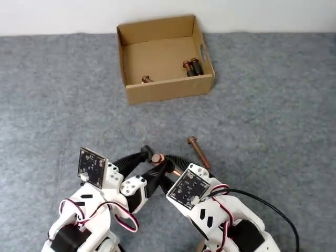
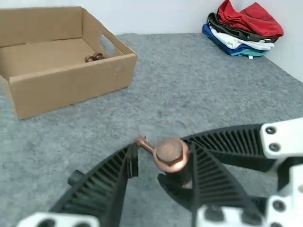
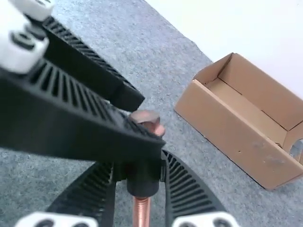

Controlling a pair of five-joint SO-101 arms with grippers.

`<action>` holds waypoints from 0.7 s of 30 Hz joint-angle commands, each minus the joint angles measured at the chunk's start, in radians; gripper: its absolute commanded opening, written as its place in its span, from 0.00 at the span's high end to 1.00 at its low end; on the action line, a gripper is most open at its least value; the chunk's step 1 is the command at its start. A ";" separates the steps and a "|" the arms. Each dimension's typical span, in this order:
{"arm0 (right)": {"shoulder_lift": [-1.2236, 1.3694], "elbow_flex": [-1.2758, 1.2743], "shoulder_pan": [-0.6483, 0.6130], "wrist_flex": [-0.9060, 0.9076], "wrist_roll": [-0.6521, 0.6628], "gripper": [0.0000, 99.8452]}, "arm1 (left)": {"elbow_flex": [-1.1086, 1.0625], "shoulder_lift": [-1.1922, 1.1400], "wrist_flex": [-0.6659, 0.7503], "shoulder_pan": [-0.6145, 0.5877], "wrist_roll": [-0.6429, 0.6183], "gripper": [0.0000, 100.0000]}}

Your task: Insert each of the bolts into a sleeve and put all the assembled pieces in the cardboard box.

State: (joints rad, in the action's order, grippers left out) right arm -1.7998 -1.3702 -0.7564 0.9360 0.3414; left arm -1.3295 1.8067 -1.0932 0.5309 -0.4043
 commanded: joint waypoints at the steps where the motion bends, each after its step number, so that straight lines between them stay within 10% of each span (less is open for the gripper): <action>1: -0.010 0.034 0.004 -0.027 0.006 0.99 | 0.073 0.002 -0.006 -0.020 0.017 0.83; 11: -0.010 0.031 0.008 -0.019 0.005 0.99 | 0.222 0.002 -0.072 -0.040 0.018 0.84; 21: -0.007 0.038 0.346 0.022 -0.086 0.99 | 0.105 0.006 -0.071 -0.394 0.112 1.00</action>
State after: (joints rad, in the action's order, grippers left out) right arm -1.7998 -1.3702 -0.5079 0.9375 0.3261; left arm -1.1822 1.8098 -1.1638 0.2302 -0.3675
